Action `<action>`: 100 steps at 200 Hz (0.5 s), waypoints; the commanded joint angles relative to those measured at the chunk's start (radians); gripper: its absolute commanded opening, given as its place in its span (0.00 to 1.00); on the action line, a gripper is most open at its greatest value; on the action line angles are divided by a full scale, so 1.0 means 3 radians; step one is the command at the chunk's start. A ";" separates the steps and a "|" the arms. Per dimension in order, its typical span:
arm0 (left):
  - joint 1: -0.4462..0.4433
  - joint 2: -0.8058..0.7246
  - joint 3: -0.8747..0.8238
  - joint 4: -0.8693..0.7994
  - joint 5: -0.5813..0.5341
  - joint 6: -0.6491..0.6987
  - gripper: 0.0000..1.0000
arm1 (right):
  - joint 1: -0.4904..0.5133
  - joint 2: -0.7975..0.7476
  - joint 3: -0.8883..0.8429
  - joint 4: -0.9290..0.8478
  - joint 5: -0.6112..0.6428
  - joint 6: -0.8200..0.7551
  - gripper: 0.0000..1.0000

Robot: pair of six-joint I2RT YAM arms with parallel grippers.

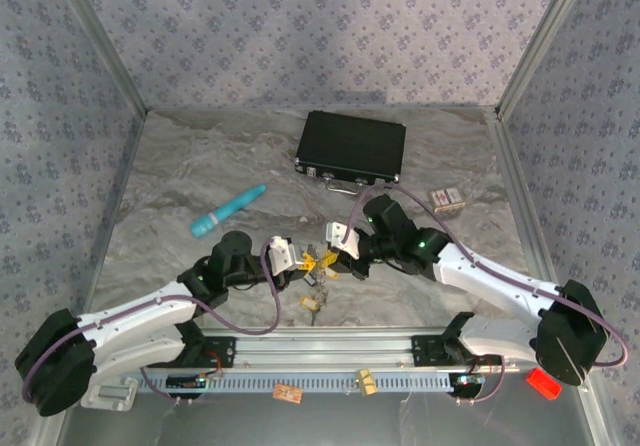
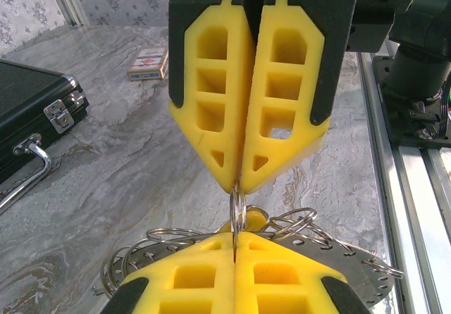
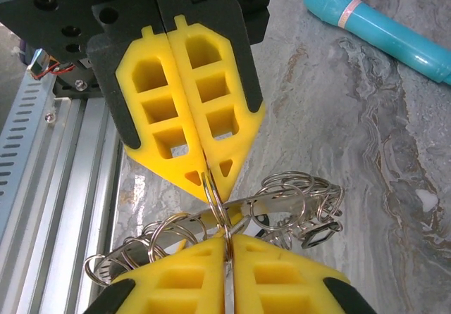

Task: Put the keys on the keyring

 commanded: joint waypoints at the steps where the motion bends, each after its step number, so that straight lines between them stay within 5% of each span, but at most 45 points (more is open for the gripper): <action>1: 0.0004 -0.0090 0.0013 0.0248 0.0115 -0.0036 0.00 | 0.0012 0.0014 -0.0009 0.0003 0.0049 0.0053 0.07; 51: 0.0004 -0.0053 0.0015 0.0366 0.0157 -0.0024 0.00 | 0.0089 0.0284 0.0092 0.0001 0.0069 0.0070 0.05; 100: 0.0003 -0.0048 -0.0004 0.0342 0.0157 -0.0012 0.00 | 0.0054 0.0035 -0.0076 0.0200 0.0040 0.0111 0.28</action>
